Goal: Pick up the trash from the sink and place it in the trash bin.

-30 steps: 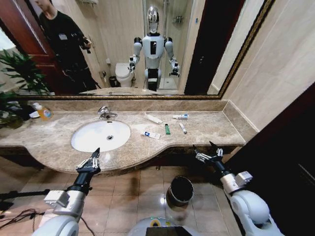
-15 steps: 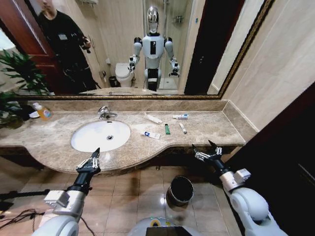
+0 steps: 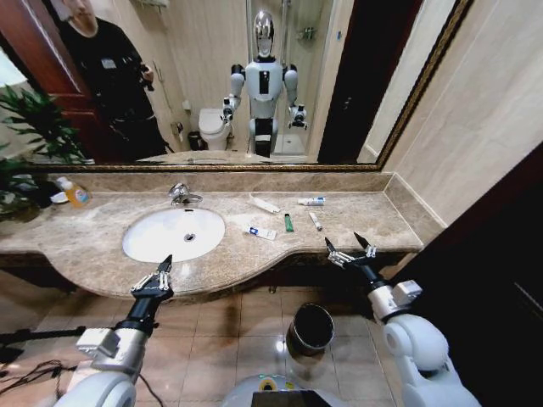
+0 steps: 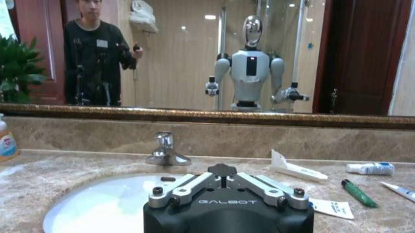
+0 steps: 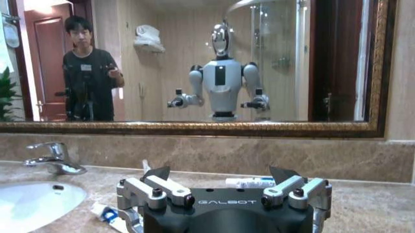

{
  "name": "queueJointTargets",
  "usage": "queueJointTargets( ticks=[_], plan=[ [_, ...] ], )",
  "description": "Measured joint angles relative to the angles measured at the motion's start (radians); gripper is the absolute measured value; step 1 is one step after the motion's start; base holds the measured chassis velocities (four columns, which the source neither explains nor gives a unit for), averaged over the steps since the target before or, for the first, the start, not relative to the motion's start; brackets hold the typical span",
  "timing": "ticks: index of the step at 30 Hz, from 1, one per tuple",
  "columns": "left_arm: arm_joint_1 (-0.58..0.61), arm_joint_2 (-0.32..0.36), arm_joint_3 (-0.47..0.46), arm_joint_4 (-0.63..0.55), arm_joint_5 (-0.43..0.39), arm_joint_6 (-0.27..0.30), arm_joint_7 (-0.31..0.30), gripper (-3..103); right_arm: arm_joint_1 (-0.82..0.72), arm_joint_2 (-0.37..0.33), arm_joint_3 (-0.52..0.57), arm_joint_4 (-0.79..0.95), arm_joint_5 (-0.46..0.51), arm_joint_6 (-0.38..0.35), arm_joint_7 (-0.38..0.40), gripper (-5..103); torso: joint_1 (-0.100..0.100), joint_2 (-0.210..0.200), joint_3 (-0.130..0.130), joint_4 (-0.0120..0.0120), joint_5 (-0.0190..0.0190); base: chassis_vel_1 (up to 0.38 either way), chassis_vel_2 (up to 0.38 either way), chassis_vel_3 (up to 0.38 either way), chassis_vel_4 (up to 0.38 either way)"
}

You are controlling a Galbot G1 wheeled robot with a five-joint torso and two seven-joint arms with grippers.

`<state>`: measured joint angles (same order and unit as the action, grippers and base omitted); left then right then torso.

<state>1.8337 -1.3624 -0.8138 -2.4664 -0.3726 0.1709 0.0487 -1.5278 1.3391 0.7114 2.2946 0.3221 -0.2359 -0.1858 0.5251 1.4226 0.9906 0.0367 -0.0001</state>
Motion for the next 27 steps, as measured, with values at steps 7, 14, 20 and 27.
queueJointTargets(
  ticks=[7,14,20,27],
  plan=[
    [0.0,0.0,0.0,0.0,0.0,0.0,0.0,0,0.009,-0.098,0.011,-0.035,0.087,-0.022,0.025,100,0.0,0.0,0.0,0.0,0.0002,0.0,0.0,0.0,0.0],
    [0.0,0.0,0.0,0.0,0.0,0.0,0.0,0,0.107,-0.147,-0.037,-0.148,0.142,-0.05,0.03,100,0.0,0.0,0.0,0.0,0.0002,0.0,0.0,0.0,0.0],
    [0.0,0.0,0.0,0.0,0.0,0.0,0.0,0,0.216,-0.164,-0.099,-0.246,0.146,-0.052,0.032,100,0.0,0.0,0.0,0.0001,0.0001,0.0,0.0,0.0,0.0],
    [0.0,0.0,0.0,0.0,0.0,0.0,0.0,0,0.344,-0.193,-0.157,-0.336,0.143,-0.084,0.045,100,0.0,0.0,0.0,0.0001,0.0001,0.0,0.0,0.0,0.0]
  ],
)
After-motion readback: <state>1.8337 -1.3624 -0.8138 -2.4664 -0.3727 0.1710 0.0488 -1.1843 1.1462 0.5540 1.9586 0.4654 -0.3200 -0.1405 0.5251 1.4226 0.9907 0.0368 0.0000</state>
